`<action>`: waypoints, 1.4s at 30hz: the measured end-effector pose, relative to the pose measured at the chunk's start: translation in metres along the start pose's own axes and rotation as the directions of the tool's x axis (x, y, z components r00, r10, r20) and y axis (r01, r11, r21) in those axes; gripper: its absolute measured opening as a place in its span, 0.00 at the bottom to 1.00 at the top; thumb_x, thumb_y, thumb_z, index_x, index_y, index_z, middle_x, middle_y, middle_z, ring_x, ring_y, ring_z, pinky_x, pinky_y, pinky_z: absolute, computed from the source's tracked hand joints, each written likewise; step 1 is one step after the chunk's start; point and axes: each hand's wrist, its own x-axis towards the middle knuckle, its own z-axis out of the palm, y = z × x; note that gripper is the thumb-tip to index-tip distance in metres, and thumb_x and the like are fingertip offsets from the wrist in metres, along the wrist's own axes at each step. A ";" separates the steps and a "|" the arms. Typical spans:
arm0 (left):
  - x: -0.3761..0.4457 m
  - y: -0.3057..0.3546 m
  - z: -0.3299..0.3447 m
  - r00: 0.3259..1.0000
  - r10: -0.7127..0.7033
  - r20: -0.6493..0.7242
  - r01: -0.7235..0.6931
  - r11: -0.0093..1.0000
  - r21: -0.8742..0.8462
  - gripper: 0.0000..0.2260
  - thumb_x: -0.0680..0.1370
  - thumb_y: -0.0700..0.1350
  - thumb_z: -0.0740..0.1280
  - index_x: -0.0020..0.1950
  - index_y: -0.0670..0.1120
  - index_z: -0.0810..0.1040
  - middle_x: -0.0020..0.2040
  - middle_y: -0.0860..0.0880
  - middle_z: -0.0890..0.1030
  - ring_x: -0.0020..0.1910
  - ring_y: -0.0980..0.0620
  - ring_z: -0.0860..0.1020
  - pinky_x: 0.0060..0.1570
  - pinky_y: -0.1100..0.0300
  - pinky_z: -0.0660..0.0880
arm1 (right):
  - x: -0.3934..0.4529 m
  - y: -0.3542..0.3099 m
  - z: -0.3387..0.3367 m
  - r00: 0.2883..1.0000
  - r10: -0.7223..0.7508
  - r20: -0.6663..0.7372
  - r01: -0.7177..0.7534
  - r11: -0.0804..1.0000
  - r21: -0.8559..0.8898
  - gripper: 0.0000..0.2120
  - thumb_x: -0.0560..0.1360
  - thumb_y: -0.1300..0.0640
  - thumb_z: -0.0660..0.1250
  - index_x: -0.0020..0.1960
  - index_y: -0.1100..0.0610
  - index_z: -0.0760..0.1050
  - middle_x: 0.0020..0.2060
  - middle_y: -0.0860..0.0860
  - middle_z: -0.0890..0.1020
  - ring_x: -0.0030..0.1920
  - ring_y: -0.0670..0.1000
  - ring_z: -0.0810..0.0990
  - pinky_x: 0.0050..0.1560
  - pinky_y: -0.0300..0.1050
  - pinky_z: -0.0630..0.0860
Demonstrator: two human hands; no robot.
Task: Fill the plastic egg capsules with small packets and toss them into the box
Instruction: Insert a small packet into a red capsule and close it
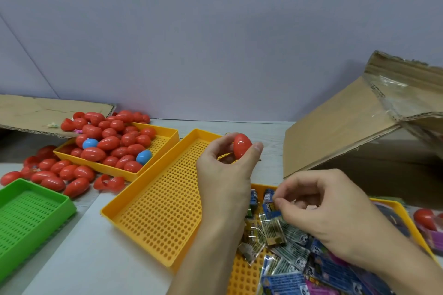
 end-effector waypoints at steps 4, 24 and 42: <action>0.000 0.000 0.001 1.000 -0.002 -0.001 0.002 1.000 -0.002 0.14 0.69 0.44 0.79 0.52 0.50 0.82 0.48 0.52 0.83 0.41 0.63 0.81 0.35 0.75 0.73 | 0.003 0.003 0.003 0.999 0.031 -0.010 -0.031 0.999 0.042 0.08 0.70 0.56 0.75 0.39 0.42 0.83 0.34 0.44 0.85 0.33 0.41 0.80 0.37 0.33 0.77; 0.000 0.000 0.003 0.996 -0.087 0.006 0.087 0.991 -0.104 0.13 0.73 0.43 0.76 0.54 0.43 0.78 0.48 0.44 0.83 0.40 0.53 0.85 0.46 0.58 0.82 | 0.003 0.000 -0.002 0.995 0.067 -0.079 -0.046 0.969 0.241 0.13 0.59 0.44 0.73 0.42 0.43 0.85 0.36 0.46 0.86 0.37 0.43 0.84 0.37 0.30 0.77; -0.012 0.002 0.006 0.901 -0.146 0.409 0.006 0.946 0.324 0.03 0.77 0.44 0.71 0.48 0.52 0.83 0.33 0.59 0.79 0.29 0.60 0.75 0.34 0.64 0.77 | 0.008 0.013 -0.004 0.922 0.180 -0.342 0.048 0.823 0.565 0.11 0.68 0.61 0.74 0.47 0.49 0.85 0.41 0.52 0.87 0.38 0.47 0.85 0.33 0.33 0.77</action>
